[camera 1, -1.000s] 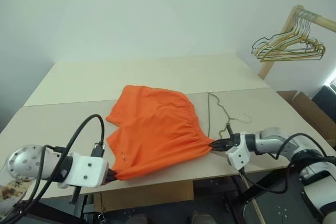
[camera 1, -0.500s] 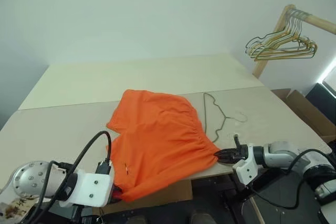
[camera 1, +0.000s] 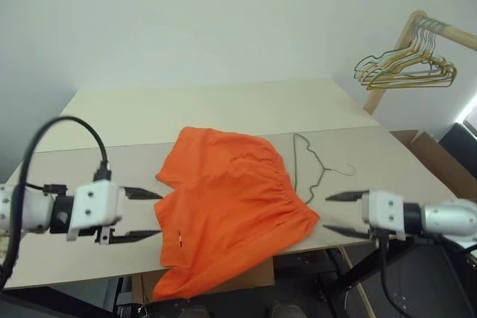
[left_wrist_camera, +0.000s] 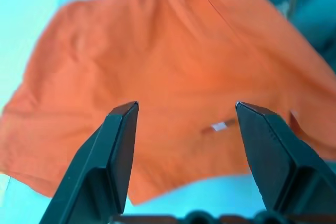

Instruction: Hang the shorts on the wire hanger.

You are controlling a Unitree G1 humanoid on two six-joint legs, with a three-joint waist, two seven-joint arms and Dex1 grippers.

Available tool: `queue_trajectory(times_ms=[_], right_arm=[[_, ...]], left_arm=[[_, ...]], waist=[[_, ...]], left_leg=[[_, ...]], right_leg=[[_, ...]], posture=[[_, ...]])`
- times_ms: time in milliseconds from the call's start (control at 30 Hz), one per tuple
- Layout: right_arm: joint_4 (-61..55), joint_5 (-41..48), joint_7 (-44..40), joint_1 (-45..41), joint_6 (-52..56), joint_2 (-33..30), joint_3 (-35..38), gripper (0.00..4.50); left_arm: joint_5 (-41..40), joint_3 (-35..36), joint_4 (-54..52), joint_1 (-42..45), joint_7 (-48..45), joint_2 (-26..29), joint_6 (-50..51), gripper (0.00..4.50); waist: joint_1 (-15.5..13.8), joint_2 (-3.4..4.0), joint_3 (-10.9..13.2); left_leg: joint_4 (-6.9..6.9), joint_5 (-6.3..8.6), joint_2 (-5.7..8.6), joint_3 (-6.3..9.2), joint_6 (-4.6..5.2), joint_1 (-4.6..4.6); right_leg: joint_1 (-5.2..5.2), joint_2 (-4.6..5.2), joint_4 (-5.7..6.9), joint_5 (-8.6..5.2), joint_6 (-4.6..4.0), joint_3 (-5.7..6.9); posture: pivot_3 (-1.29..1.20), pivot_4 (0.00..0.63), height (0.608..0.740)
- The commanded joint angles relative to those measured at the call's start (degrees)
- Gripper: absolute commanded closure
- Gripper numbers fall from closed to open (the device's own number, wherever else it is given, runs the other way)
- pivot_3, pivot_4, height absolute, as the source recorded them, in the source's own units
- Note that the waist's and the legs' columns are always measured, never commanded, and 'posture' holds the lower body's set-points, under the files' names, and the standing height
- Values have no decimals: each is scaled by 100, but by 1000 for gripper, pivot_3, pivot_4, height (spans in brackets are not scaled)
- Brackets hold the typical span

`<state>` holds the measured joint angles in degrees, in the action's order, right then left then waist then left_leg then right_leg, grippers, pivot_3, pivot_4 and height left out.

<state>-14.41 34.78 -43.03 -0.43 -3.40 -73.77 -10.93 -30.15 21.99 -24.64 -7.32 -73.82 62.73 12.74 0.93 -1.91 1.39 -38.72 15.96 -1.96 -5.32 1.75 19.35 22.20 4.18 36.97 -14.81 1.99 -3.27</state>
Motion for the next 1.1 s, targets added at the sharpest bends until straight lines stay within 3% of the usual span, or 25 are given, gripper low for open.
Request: queue_trajectory(times_ms=[33,133,200,267,500,700,833,1067,1100], right_arm=[[-383,333,646,-618,2008,326,183,1250],[-199,460,1456,-1842,4662,1077,-288,1250],[-15,266,1786,-2392,5761,1589,-513,1250],[321,50,2090,-2858,6661,2122,-680,1250],[1501,-968,2839,-3498,7709,3262,-761,1250],[1731,-1214,2713,-3521,7967,3601,-486,1250],[2295,-1305,2651,-3620,8208,3883,-235,2155],[2928,-1639,2830,-3835,8323,4164,172,4458],[2951,-1694,2852,-3850,8289,4179,192,4484]], left_arm=[[-238,55,316,439,-60,48,141,1294],[-451,-359,309,1169,323,-140,551,1294],[-718,-616,198,1630,567,-329,980,1294],[-1083,-880,51,2107,875,-582,1474,1294],[-1201,-1316,-158,2677,1207,-995,1897,1294],[-1201,-1296,-286,2549,1280,-1047,1880,1294],[-1180,-1262,-359,2436,1265,-1028,1826,1261],[-1119,-1203,-350,2383,1204,-991,1730,1261],[-1115,-1205,-349,2381,1206,-995,1722,1261]], waist=[[-1,-4,2],[-5,-8,4],[-8,-10,3],[-19,-14,-1],[-17,-18,-5],[-16,-21,-8],[-19,-32,-16],[-19,-55,-34],[-21,-56,-36]], left_leg=[[-1,1,0,0,-1,6],[-1,2,2,-2,-2,20],[-10,2,2,0,-2,47],[-12,2,5,6,-1,83],[-47,0,33,27,0,266],[-54,2,28,28,5,256],[-57,1,20,27,5,231],[-57,1,14,25,4,222],[-57,1,14,24,4,221]], right_leg=[[4,-3,0,0,-1,0],[13,-2,-5,8,-13,1],[31,-8,-10,37,-44,1],[55,-13,-16,67,4,0],[216,-25,-13,94,28,2],[196,-35,-28,112,28,2],[175,-47,-26,117,25,1],[167,-53,-29,119,21,0],[166,-53,-28,120,21,-1]], posture=[[19,0,740],[11,0,740],[15,0,740],[17,0,740],[40,0,740],[50,0,740],[57,0,740],[63,0,740],[63,0,740]])
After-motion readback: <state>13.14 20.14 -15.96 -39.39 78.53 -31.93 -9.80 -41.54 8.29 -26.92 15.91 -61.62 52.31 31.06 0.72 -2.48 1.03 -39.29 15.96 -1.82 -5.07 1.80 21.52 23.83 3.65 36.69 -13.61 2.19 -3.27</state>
